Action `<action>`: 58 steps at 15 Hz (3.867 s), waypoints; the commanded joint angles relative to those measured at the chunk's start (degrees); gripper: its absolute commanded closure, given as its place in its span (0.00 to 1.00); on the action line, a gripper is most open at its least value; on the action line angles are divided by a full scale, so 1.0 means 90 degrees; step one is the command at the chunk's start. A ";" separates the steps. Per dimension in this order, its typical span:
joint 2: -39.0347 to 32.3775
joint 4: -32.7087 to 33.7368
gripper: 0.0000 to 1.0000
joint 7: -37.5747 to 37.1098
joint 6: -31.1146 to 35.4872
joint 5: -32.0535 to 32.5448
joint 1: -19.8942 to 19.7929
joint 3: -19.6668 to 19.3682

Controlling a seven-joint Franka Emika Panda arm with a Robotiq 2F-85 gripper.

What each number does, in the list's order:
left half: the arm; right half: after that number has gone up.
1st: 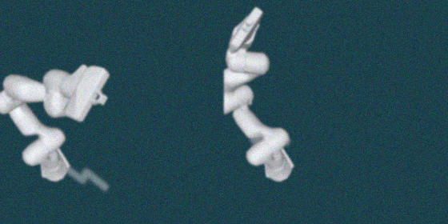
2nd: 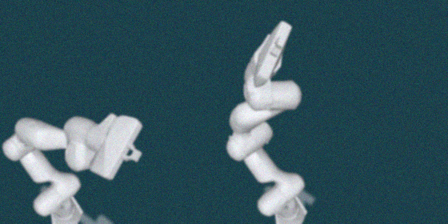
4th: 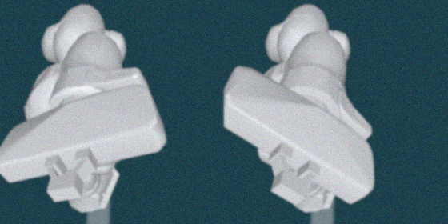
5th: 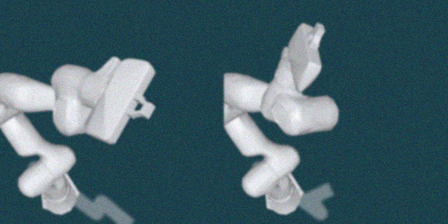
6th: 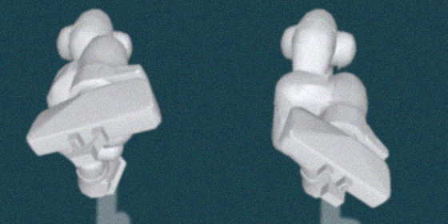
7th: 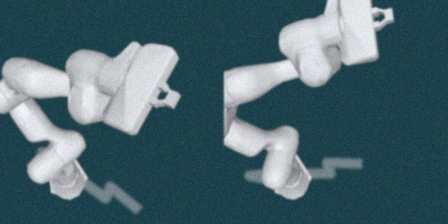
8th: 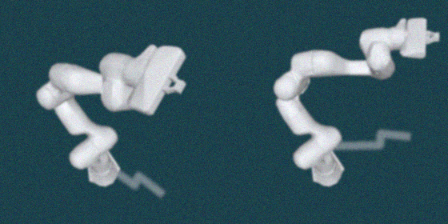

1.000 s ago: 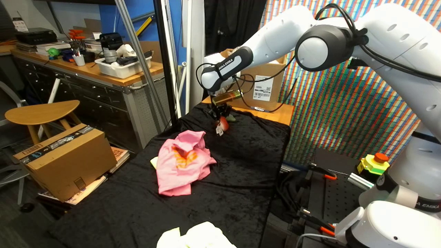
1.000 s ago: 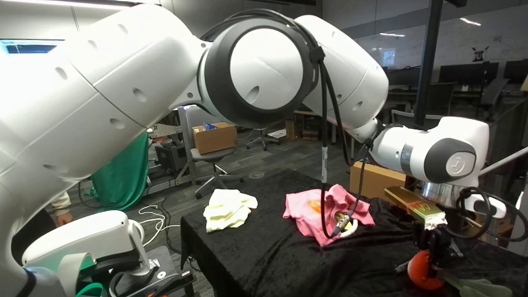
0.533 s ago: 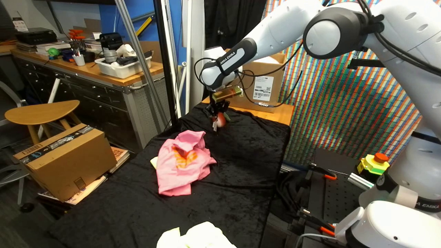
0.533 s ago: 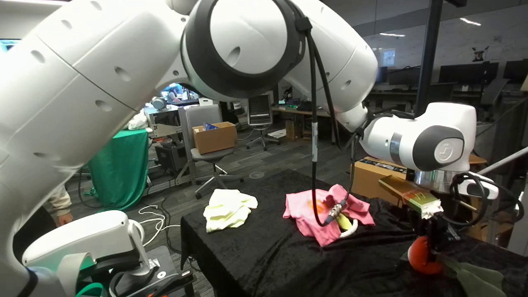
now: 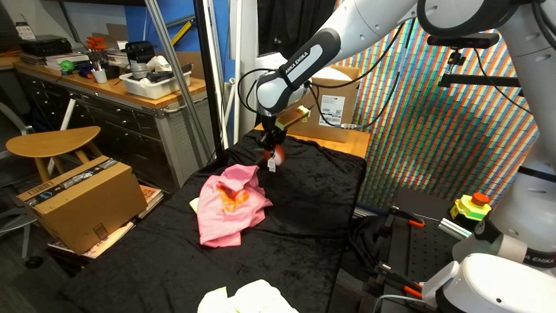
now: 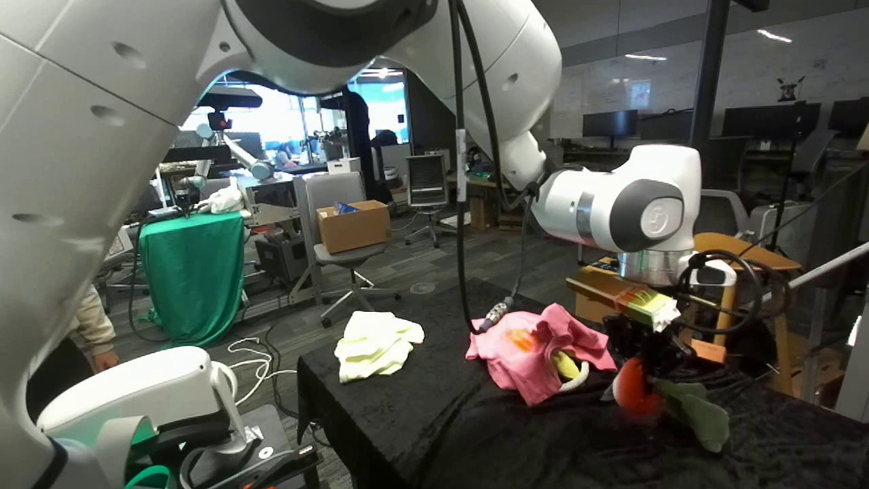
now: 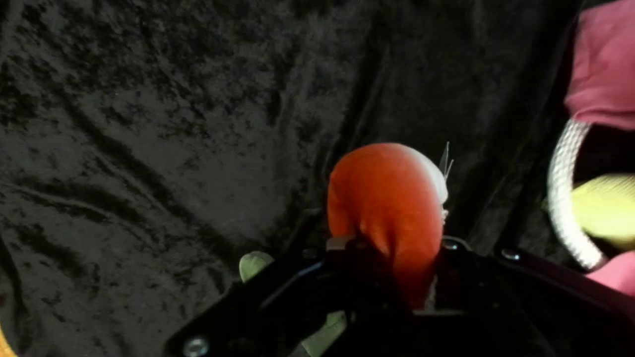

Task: Pick up the clothes, rope and the plush toy and put them in one place

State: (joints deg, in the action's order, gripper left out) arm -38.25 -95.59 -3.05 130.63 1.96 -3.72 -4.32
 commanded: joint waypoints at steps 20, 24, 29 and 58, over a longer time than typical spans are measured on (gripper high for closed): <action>0.0097 -0.1058 0.91 0.0257 0.1807 0.0279 0.1082 0.0919; -0.0388 -0.0828 0.91 -0.0302 0.2302 -0.0198 0.1230 0.0936; -0.0538 -0.0633 0.92 -0.0673 0.2291 -0.0134 0.1426 0.0793; 0.1546 -0.2100 0.00 -0.0190 0.0251 0.1308 0.1998 0.0850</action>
State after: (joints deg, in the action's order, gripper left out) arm -29.35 -110.18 -6.43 134.97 12.87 13.25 1.14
